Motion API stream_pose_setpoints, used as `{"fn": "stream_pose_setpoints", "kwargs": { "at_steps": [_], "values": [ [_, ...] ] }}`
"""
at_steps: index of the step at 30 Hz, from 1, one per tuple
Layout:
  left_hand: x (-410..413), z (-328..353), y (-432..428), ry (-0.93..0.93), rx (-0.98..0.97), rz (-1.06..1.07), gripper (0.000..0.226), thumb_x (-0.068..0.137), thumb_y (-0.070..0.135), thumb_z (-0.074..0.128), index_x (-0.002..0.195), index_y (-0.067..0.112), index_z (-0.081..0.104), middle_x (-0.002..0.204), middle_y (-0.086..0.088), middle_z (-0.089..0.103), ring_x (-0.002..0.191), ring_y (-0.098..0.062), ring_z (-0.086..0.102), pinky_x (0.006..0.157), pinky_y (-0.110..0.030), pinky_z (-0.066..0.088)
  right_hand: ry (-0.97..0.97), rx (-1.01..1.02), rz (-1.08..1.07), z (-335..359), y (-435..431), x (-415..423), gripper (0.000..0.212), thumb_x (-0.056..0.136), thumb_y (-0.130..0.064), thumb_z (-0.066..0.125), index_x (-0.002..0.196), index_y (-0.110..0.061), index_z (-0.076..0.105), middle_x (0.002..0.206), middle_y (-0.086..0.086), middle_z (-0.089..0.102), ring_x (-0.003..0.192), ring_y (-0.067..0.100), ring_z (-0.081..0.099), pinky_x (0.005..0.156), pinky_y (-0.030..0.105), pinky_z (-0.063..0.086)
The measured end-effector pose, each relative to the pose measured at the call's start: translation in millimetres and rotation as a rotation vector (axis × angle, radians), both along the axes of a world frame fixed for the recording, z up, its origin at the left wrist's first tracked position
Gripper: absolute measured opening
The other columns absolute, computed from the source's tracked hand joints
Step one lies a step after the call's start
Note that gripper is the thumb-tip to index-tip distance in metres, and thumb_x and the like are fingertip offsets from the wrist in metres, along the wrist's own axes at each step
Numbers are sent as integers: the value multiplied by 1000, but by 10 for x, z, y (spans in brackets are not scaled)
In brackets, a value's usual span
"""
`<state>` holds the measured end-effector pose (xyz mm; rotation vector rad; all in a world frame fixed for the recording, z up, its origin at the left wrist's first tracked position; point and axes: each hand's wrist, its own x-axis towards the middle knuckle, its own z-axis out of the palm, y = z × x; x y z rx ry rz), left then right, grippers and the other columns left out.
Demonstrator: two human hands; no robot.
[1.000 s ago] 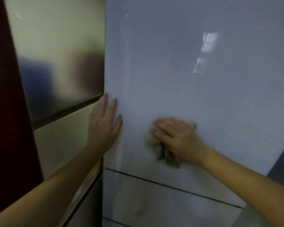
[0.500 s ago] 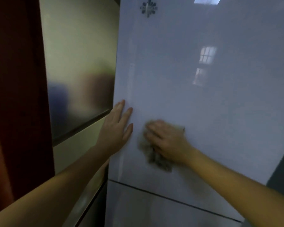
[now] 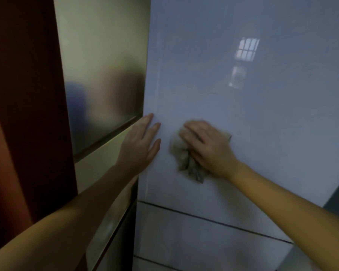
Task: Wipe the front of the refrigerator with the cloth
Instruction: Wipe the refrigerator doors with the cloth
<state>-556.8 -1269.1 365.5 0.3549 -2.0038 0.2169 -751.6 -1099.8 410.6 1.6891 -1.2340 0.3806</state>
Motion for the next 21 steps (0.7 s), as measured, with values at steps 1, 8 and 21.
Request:
{"fn": "stream_pose_setpoints", "kwargs": {
  "at_steps": [1, 8, 21],
  "values": [
    [-4, -15, -18, -5, 1, -11, 49, 101, 33, 52, 138, 0, 60, 152, -25, 48, 138, -41, 51, 114, -46, 42, -28, -50, -9, 116, -38, 21, 33, 97, -10, 65, 128, 0, 66, 135, 25, 61, 125, 43, 58, 113, 53, 43],
    [-15, -122, -93, -22, 16, -79, 50, 104, 31, 48, 144, 1, 54, 158, -26, 40, 147, -40, 40, 120, -44, 35, -56, 52, 63, -811, -350, 237, 29, 104, -18, 56, 127, -7, 70, 135, 19, 65, 128, 36, 56, 123, 43, 32],
    [-35, -129, -82, 11, 43, -110, 53, 104, 33, 46, 147, 2, 50, 158, -24, 39, 146, -38, 41, 119, -42, 35, 7, 88, 43, -491, -151, 88, 32, 96, -12, 69, 128, -8, 70, 136, 19, 64, 125, 35, 62, 116, 51, 42]
  ]
}}
